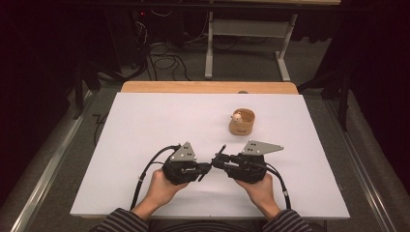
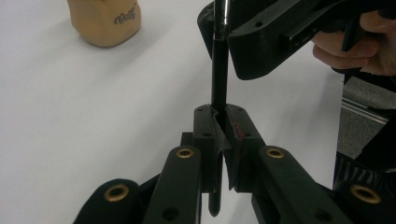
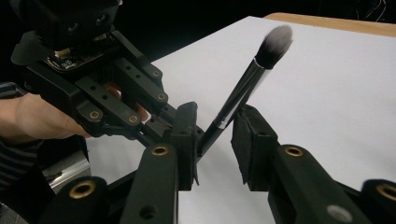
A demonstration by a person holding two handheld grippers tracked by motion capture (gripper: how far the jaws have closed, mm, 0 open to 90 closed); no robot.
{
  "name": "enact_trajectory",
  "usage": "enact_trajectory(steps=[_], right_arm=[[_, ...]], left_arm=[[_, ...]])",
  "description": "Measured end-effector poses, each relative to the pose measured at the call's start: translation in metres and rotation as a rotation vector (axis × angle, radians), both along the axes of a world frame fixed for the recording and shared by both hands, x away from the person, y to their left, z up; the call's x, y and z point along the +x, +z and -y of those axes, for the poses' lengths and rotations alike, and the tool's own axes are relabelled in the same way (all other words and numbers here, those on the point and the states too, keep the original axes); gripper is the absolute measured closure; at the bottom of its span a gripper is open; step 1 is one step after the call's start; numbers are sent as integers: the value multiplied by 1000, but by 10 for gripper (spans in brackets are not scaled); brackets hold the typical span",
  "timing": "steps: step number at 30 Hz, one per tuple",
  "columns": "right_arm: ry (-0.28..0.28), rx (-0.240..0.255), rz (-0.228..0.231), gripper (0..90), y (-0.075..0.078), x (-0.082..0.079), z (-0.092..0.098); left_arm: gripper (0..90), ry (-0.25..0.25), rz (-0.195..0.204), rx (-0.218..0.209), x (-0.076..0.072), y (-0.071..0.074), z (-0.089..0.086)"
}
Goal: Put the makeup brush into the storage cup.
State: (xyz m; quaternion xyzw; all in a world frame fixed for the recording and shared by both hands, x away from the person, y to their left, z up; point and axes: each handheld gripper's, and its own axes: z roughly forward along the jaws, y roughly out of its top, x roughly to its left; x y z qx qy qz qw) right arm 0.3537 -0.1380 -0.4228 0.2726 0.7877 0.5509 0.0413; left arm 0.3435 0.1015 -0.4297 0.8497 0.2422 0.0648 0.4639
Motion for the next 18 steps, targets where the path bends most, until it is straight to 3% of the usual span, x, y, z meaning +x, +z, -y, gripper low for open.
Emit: enact_trajectory(steps=[18], right_arm=[[-3,20,11,791,2,0,1]], left_arm=[[839,-13,12,-15,-1,2,-1]])
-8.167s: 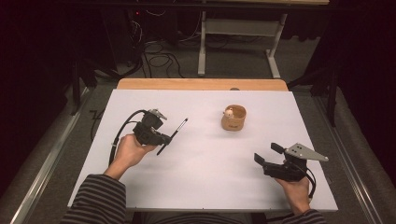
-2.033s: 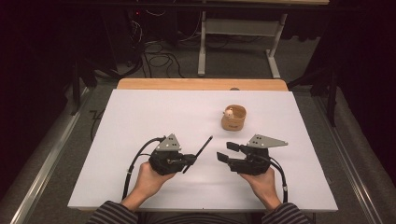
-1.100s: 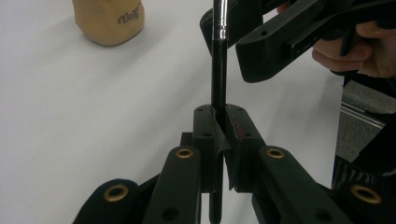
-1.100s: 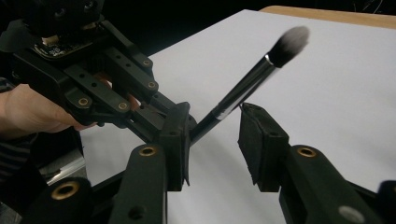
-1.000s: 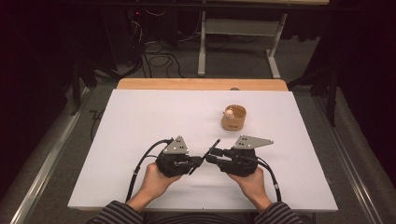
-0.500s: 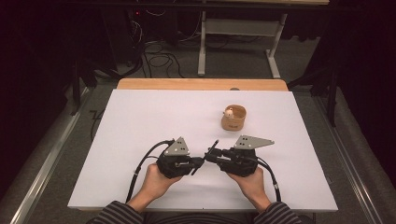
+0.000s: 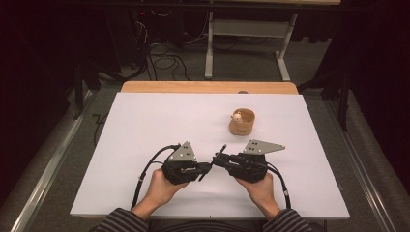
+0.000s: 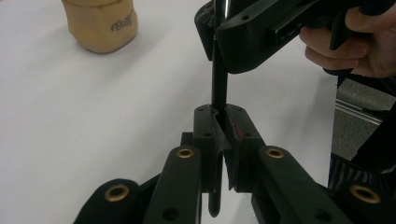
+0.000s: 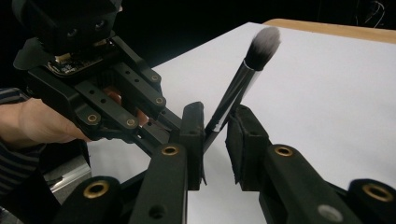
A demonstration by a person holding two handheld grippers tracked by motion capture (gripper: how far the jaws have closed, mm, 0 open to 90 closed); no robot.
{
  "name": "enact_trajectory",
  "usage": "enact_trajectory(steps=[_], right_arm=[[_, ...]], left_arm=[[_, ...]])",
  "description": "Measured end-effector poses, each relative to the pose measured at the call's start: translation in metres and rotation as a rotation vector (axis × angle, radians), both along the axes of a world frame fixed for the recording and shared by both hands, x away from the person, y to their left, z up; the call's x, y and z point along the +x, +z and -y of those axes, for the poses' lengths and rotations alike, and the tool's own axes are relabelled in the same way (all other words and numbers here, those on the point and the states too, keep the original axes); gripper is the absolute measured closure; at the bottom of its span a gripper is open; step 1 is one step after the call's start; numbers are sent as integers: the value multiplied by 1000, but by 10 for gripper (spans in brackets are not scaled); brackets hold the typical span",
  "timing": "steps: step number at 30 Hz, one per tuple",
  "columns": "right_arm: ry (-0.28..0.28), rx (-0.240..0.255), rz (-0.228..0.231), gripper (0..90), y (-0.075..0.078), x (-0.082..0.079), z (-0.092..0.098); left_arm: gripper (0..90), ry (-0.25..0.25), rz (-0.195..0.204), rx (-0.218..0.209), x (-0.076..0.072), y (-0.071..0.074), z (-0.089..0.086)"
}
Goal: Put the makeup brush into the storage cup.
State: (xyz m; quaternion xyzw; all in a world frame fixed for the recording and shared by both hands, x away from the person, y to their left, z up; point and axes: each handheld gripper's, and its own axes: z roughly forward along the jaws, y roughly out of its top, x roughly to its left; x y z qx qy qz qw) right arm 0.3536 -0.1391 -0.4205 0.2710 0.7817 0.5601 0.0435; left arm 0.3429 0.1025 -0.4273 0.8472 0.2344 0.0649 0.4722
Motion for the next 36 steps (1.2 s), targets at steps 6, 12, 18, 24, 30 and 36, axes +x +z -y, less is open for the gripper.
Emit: enact_trajectory(steps=[6,12,18,24,30,36], right_arm=[[7,8,0,806,1,0,0],[30,28,-7,846,1,-1,0],[38,44,-11,856,2,-1,-1],[34,42,-3,859,4,-1,1],[14,31,13,859,9,-1,6],[-10,2,60,860,12,-4,8]], left_arm=[[838,-2,9,-1,0,0,0],[836,-14,28,11,-2,0,2],[834,-19,24,-4,-1,0,1],[798,-20,22,0,-1,0,0],[615,-7,16,-12,-1,0,0],[511,41,23,-26,1,1,-7]])
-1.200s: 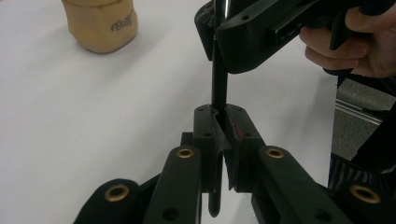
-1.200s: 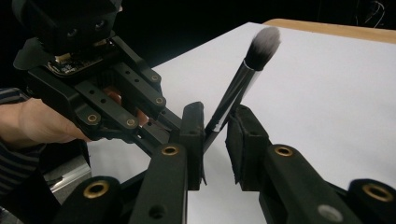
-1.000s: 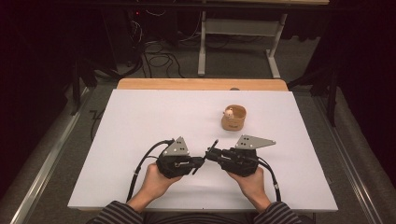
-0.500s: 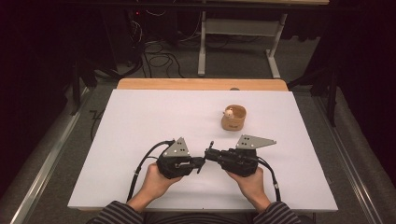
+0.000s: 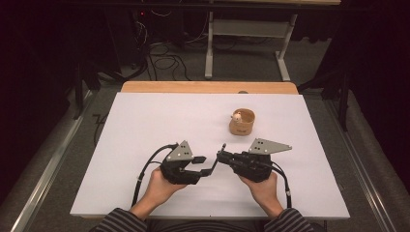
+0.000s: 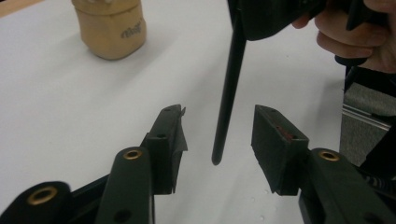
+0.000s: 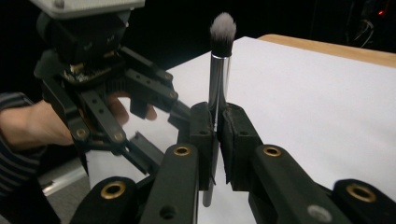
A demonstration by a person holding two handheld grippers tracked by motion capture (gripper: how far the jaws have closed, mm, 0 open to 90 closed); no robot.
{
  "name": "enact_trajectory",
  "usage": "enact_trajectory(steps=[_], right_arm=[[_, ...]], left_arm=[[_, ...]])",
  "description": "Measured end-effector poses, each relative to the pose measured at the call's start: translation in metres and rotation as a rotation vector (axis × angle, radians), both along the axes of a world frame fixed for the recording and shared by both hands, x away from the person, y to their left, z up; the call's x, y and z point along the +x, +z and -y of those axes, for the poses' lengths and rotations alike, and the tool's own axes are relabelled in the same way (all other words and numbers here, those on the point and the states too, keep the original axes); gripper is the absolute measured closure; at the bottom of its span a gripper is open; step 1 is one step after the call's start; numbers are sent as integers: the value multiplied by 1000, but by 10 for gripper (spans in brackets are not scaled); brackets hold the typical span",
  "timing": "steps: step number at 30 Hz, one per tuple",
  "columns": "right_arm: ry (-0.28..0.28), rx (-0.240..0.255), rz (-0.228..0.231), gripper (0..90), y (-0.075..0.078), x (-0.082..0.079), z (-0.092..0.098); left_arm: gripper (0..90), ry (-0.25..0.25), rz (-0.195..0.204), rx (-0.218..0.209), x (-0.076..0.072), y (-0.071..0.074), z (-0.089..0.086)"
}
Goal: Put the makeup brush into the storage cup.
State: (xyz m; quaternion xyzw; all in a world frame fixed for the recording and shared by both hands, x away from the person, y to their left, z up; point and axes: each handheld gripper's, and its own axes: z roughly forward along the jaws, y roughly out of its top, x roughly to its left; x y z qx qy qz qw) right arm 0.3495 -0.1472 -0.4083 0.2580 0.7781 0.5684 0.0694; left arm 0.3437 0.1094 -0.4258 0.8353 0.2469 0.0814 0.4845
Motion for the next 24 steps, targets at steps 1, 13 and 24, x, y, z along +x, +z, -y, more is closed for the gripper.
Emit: enact_trajectory(steps=[1,13,24], right_arm=[[1,-6,5,860,1,0,0],[-9,-10,16,860,5,0,4],[-17,-18,5,860,5,2,6]], left_arm=[[500,7,0,-1,0,0,-1],[448,84,23,-23,0,11,-25],[435,201,46,-49,-4,20,-69]])
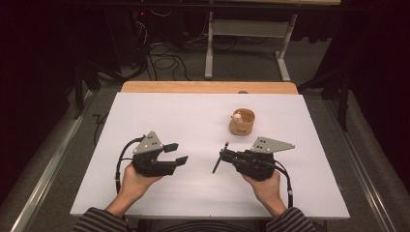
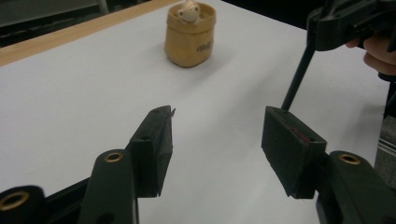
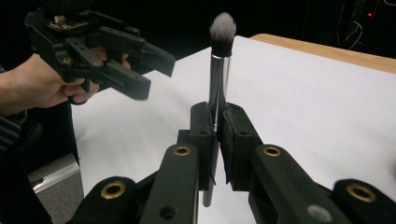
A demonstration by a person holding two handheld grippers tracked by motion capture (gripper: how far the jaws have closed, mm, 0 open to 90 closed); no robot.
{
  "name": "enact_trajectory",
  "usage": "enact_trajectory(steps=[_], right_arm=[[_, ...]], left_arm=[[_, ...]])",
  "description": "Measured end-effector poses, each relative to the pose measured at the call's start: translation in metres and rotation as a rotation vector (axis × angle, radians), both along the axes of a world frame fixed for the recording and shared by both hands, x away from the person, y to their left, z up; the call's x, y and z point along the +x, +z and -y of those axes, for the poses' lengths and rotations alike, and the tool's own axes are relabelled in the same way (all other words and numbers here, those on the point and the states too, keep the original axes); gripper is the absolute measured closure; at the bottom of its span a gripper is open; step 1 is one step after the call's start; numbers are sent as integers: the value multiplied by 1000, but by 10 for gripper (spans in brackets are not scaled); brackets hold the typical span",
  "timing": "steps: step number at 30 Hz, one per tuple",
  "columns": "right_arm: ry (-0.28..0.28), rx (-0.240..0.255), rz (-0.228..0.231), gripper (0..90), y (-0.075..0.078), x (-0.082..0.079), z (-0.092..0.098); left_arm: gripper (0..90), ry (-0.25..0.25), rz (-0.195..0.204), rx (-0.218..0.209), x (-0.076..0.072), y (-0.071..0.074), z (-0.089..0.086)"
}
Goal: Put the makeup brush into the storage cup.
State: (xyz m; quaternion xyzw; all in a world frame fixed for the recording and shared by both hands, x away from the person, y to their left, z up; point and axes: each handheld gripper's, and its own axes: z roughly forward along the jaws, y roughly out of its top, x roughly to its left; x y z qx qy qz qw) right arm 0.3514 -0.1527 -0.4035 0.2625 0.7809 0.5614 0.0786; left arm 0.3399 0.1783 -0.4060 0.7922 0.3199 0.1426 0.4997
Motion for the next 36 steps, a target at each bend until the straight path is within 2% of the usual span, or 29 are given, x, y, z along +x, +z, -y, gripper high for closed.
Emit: enact_trajectory(steps=[8,13,15,17,22,25,29,36], right_arm=[[-5,-5,-1,860,0,1,2],[-14,-10,-7,860,1,2,4],[-17,-16,-10,860,1,3,4],[-21,-20,-14,860,0,3,5],[-34,-25,-24,860,1,4,9],[-48,-40,-29,860,2,6,14],[-70,-54,-33,860,5,9,22],[-104,-66,-31,860,14,14,37]], left_arm=[[433,60,15,-5,-8,-1,-27],[429,99,10,-36,-12,-10,-41],[423,121,16,-29,-14,-14,-43],[421,130,12,-52,-14,-18,-46],[412,166,6,-77,-9,-25,-53],[407,205,7,-98,-8,-28,-58],[387,244,38,-82,-11,-34,-63],[388,249,33,-104,-10,-41,-67]])
